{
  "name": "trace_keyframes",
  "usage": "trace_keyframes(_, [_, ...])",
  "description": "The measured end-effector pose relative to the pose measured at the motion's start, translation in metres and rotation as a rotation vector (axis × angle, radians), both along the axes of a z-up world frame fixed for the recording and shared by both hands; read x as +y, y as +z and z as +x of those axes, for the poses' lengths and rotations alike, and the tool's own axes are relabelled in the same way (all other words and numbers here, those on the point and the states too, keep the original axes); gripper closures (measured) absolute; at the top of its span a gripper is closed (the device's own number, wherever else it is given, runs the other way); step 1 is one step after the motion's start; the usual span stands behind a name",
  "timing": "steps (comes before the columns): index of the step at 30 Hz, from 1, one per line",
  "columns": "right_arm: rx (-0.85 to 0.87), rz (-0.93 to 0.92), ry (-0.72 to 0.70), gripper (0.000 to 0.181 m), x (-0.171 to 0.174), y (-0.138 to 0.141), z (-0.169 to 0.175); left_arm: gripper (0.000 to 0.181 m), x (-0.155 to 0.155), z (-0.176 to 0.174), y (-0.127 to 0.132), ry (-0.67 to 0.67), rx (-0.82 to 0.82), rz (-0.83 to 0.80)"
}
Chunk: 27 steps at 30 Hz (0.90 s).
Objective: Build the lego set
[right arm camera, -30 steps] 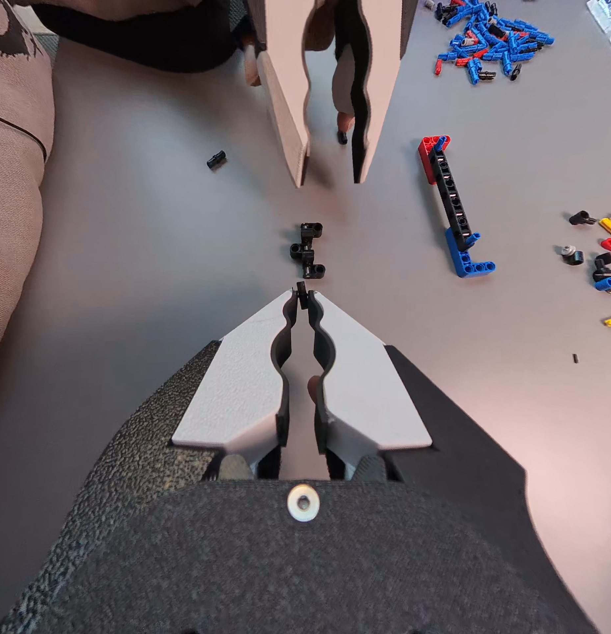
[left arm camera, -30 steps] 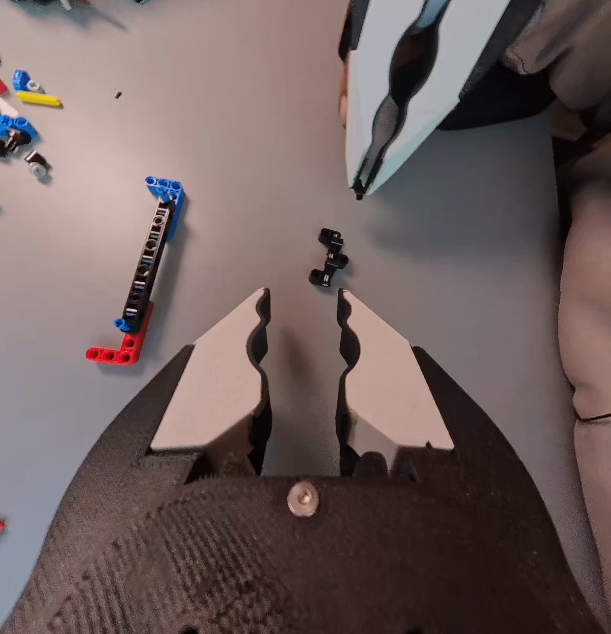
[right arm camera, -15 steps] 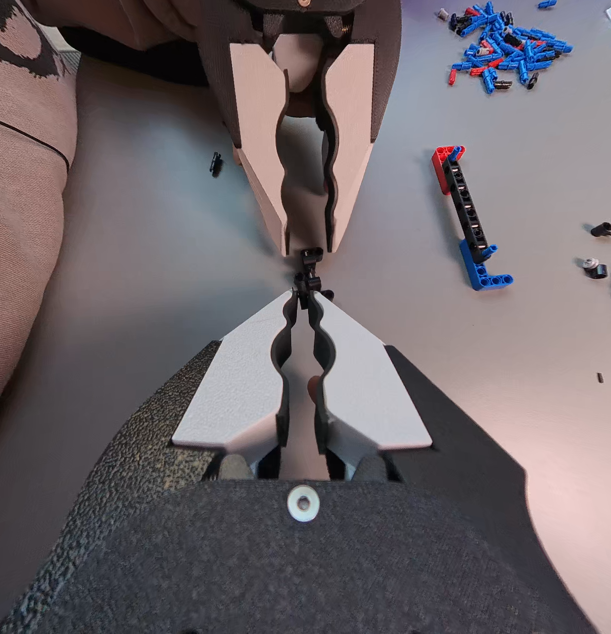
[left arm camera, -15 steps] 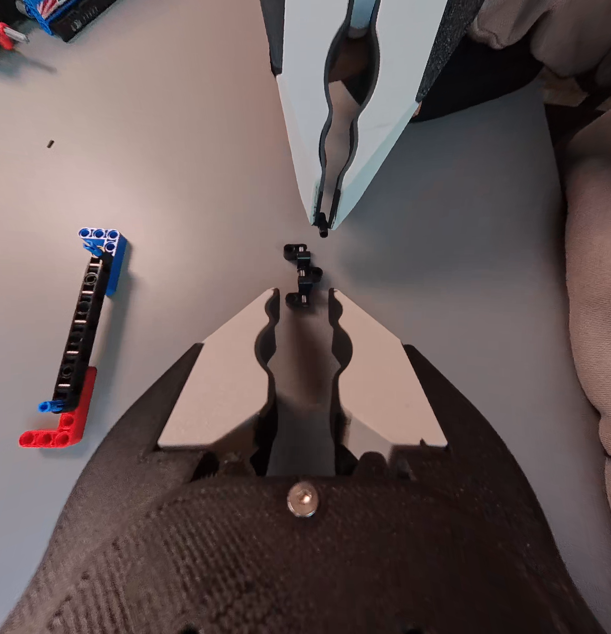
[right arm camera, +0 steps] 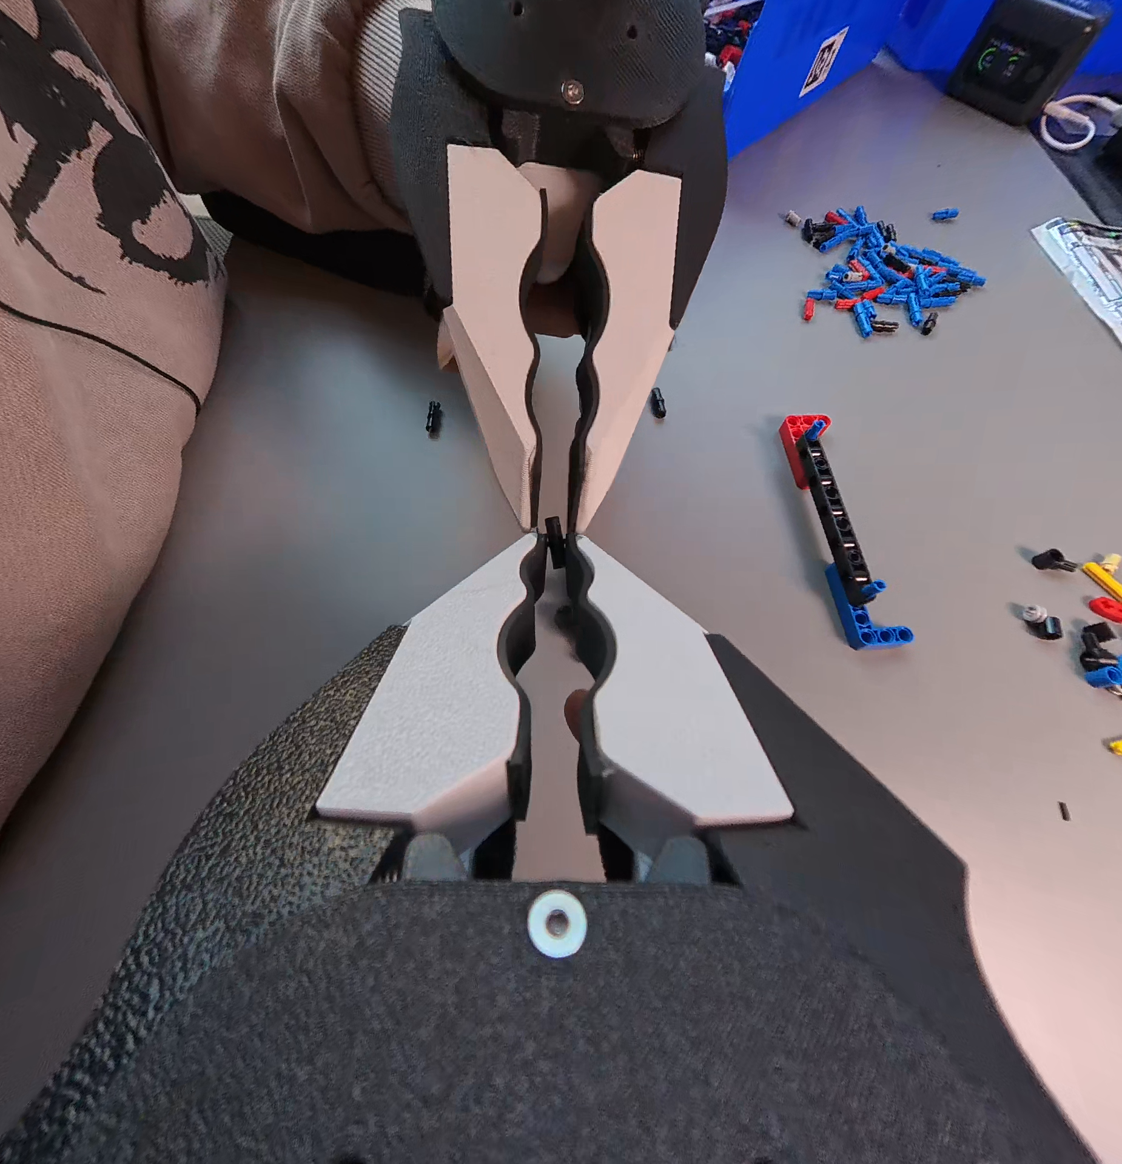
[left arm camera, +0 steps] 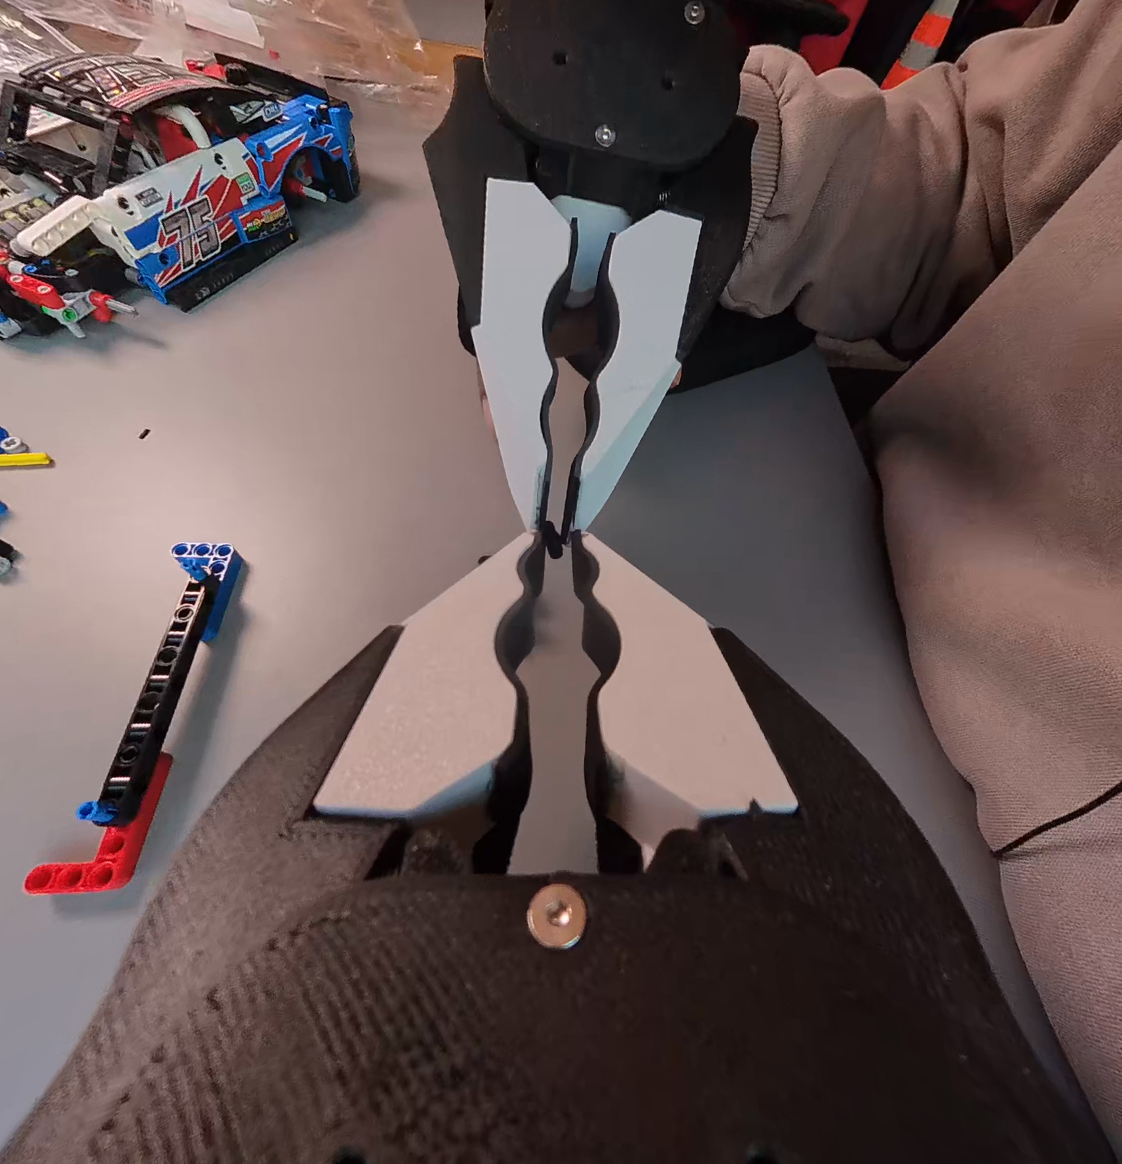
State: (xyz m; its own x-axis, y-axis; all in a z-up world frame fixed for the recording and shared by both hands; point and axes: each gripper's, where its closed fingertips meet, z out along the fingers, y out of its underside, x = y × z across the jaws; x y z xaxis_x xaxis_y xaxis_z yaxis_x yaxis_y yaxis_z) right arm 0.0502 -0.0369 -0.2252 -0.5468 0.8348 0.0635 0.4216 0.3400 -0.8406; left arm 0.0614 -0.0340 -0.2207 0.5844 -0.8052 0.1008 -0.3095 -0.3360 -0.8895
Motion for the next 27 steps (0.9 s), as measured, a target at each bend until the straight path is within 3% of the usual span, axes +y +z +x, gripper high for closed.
trace_keyframes(8, [0.07,-0.026,0.003,0.178,0.0,0.014,0.001,0.179,-0.001,-0.002,0.009,0.001,-0.083,-0.025])
trace_keyframes(13, [0.241,-0.093,0.034,0.174,-0.005,0.045,0.002,0.179,-0.005,-0.004,0.043,-0.063,-0.437,-0.11])
trace_keyframes(15, [0.272,-0.088,0.03,0.173,-0.004,0.05,0.003,0.179,-0.005,-0.006,0.049,-0.075,-0.508,-0.129])
trace_keyframes(23, [0.294,-0.103,0.038,0.178,-0.005,0.056,0.004,0.179,-0.007,-0.002,0.05,-0.084,-0.508,-0.122])
trace_keyframes(27, [0.21,-0.083,0.027,0.178,-0.001,0.048,0.003,0.178,-0.003,-0.003,0.041,-0.053,-0.437,-0.114])
